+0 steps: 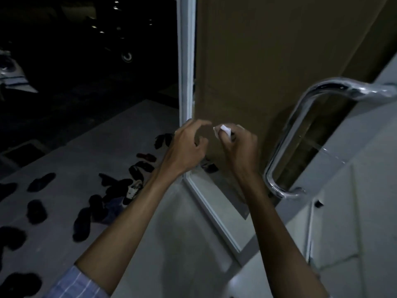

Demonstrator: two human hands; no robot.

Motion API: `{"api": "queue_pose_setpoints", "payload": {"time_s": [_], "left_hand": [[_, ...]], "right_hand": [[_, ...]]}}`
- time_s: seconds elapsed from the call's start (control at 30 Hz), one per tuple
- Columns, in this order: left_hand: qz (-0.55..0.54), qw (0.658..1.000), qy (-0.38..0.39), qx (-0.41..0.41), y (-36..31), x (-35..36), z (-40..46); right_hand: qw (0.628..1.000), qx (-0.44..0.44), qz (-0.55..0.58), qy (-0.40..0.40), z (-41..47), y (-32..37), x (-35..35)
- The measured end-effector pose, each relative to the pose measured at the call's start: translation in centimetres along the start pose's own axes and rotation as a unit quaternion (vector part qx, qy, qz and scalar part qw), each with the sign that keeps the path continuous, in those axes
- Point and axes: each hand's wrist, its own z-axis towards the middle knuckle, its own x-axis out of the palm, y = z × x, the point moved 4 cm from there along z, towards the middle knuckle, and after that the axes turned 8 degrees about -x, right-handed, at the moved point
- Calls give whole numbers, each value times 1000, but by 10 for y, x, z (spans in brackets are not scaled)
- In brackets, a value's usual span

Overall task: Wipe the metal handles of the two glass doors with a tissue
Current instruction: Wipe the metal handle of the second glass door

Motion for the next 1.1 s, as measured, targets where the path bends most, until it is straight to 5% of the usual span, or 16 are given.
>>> {"api": "queue_pose_setpoints", "payload": {"time_s": [0.43,0.8,1.1], "left_hand": [[-75,986,72,134,-80,34,12],[-104,974,110,167,-128,39,6],[-149,949,147,234,-168,54,44]], "right_hand": [[994,7,-62,-89,-1,17,-108],[978,118,-146,-91,-27,25,-177],[957,84,-220,-171,-8,45,-209]]}}
